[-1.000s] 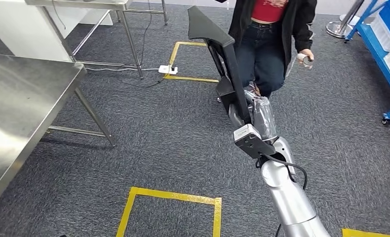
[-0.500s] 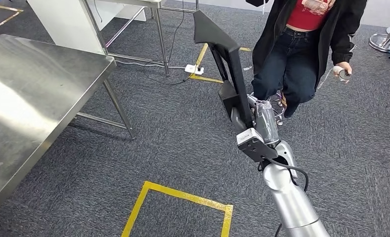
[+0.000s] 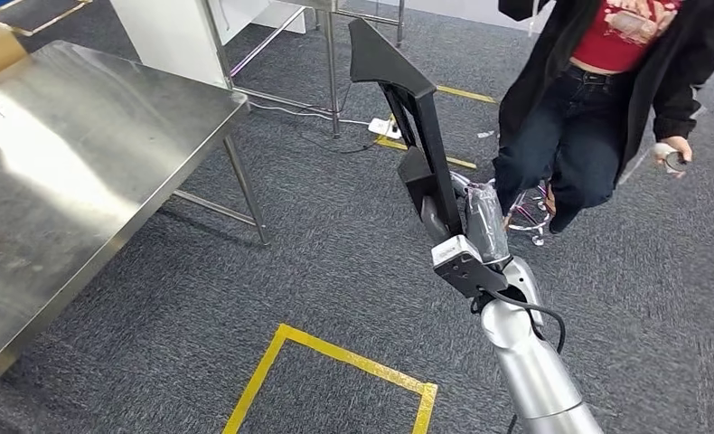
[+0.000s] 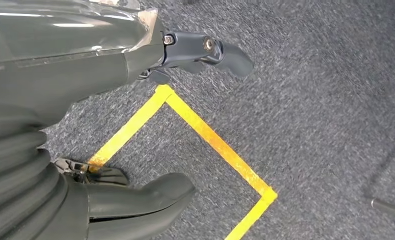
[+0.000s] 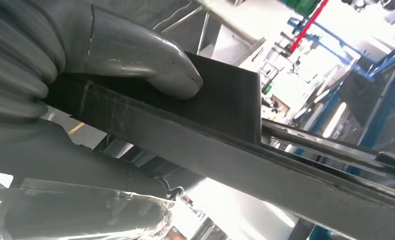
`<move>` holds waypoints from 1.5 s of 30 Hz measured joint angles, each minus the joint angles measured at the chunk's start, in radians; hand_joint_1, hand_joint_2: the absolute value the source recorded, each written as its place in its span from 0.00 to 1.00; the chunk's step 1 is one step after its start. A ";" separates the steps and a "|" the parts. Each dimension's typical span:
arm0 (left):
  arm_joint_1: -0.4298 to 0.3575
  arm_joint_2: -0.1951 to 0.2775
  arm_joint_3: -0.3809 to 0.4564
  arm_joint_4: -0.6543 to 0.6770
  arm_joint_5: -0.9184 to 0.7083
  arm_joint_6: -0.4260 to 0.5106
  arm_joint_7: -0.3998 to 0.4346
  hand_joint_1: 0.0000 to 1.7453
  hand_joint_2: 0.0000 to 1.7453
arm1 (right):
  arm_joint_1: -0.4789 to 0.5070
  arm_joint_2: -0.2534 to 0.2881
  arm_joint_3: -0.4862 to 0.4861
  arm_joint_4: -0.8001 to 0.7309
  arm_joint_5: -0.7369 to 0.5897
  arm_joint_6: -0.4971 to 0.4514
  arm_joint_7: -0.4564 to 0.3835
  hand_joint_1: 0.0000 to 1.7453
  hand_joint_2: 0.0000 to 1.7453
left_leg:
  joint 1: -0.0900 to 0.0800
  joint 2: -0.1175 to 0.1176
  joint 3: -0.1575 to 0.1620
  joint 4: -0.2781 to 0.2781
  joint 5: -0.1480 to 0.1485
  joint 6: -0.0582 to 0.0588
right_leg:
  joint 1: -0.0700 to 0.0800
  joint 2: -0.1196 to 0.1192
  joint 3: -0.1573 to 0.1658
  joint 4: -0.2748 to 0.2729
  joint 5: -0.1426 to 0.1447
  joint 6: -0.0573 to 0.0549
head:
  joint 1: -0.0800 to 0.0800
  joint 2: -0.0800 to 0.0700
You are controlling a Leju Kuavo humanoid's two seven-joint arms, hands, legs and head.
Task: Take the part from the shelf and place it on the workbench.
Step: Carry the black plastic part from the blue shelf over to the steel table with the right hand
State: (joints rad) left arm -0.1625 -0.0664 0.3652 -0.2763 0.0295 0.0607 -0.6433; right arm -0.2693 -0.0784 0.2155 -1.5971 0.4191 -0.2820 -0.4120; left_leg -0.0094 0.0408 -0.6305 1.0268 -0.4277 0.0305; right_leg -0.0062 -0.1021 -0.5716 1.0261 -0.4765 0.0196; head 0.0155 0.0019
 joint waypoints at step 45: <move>0.014 -0.004 0.028 0.000 -0.003 -0.010 -0.016 0.00 1.00 | 0.034 -0.027 -0.039 -0.039 0.021 0.007 0.035 1.00 1.00 | 0.012 -0.154 0.002 -0.001 0.006 -0.005 | -0.020 0.126 -0.019 0.002 0.018 0.031 | 0.007 0.000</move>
State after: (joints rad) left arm -0.1481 -0.0709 0.3934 -0.2761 0.0268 0.0504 -0.6596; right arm -0.2358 -0.1052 0.1764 -1.6363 0.4404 -0.2747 -0.3769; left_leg 0.0027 -0.1132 -0.6284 1.0255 -0.4222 0.0258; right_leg -0.0264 0.0239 -0.5902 1.0281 -0.4590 0.0505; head 0.0230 0.0019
